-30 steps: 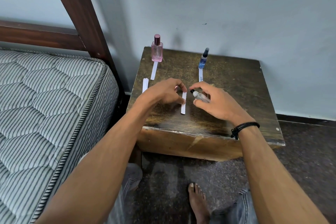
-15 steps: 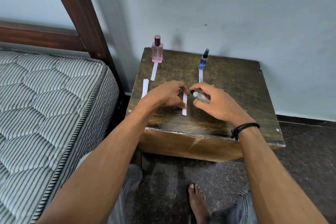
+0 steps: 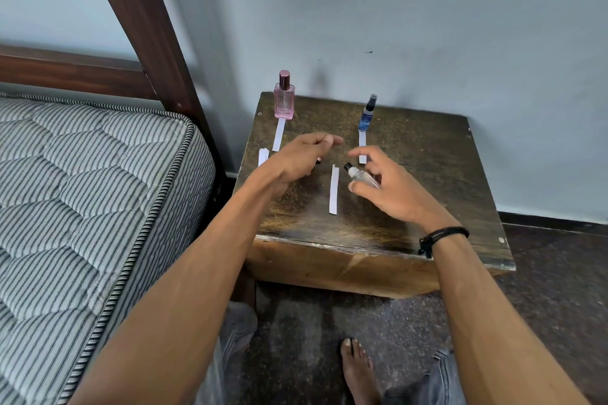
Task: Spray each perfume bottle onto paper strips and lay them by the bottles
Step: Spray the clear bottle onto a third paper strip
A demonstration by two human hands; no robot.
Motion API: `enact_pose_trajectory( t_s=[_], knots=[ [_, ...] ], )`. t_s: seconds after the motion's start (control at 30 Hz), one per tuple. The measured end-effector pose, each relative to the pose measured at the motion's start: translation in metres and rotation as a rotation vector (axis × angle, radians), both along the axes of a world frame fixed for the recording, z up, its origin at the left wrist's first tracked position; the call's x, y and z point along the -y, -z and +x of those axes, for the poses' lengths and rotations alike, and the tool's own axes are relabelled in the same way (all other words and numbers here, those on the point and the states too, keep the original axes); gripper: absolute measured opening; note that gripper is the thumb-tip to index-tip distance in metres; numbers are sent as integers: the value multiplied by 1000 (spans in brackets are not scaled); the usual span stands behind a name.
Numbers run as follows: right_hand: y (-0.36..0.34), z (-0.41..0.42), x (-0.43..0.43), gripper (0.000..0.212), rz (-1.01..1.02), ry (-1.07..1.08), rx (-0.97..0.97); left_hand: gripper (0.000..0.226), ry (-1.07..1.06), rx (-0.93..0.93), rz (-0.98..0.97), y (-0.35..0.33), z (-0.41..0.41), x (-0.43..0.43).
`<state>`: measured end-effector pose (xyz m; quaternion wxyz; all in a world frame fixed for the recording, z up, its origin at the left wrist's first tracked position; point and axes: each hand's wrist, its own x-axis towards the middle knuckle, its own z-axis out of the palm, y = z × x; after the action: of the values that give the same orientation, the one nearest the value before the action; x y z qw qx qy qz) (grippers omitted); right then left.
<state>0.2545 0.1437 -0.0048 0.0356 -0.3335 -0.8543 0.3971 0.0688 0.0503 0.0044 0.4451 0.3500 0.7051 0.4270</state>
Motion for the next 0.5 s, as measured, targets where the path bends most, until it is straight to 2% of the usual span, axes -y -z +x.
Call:
enact_pose_trajectory(
  t_s=[0.3, 0.5],
  knots=[
    [-8, -6, -1, 15, -192, 138, -216, 21, -299, 389, 275, 5, -9, -2],
    [-8, -12, 5, 14, -236, 138, -278, 25, -267, 472, 306, 6, -3, -3]
  ],
)
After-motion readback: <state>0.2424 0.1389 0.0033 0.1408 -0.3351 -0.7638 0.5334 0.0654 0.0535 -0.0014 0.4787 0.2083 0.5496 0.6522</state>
